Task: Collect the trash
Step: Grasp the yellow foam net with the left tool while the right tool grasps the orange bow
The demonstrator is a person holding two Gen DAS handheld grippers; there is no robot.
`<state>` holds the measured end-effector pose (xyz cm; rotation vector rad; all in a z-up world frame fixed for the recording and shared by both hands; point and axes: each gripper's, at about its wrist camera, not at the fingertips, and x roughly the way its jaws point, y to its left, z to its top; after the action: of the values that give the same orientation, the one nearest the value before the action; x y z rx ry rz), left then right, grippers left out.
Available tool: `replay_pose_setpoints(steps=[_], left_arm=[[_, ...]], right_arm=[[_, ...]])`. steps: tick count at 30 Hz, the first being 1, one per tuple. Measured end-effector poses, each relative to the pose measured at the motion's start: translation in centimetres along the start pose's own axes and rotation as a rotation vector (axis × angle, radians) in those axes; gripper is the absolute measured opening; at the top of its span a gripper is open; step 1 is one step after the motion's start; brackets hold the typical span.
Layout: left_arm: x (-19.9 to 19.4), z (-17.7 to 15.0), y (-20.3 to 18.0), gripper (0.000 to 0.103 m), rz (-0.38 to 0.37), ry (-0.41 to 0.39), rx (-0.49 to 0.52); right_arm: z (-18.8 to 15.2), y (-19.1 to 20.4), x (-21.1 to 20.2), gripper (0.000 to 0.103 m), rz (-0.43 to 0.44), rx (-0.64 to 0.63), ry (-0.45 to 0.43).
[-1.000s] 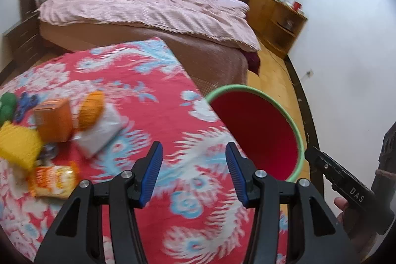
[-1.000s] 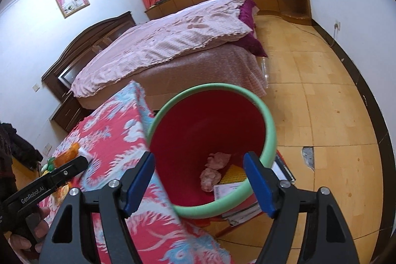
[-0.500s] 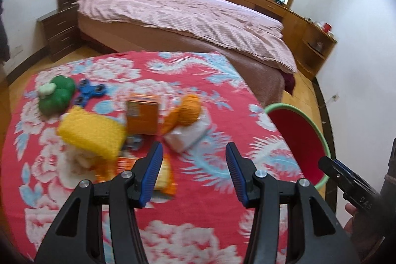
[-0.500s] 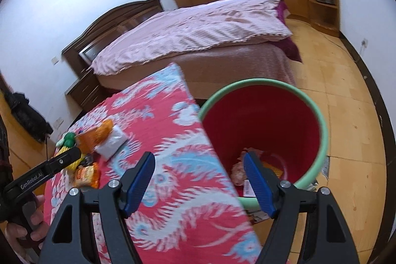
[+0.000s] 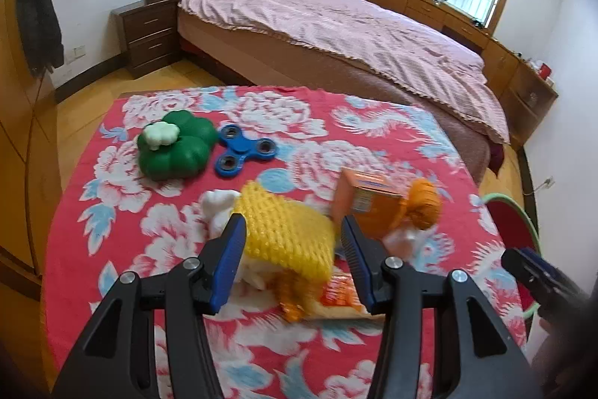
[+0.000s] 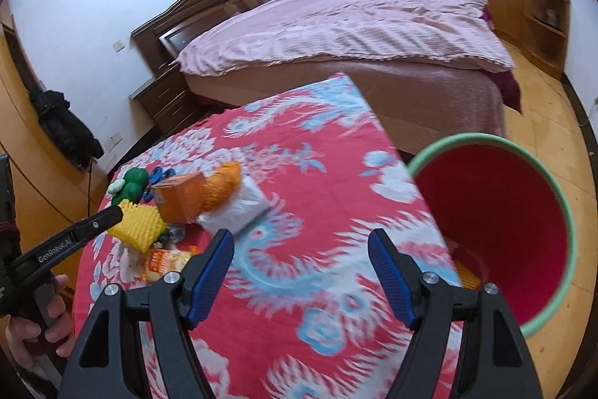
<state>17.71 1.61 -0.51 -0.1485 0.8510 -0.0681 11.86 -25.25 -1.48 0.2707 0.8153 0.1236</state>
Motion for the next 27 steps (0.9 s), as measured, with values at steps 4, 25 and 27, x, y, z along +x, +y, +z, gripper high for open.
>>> replay_pose_setpoints(steps=[4,25,27], left_arm=[[1.0,0.2,0.8,0.053,0.040,0.002,0.001],[-0.8,-1.9,4.9,0.054,-0.002,0.009,-0.080],[-1.4,-1.9,5.0,0.056,-0.011,-0.001,-0.079]], right_arm=[[1.1,2.0,1.4,0.076,0.016,-0.036,0.001],[2.4,6.1,8.7,0.025,0.076,-0.109,0.077],[2.4,6.0,8.3,0.023,0.085,-0.105,0.064]])
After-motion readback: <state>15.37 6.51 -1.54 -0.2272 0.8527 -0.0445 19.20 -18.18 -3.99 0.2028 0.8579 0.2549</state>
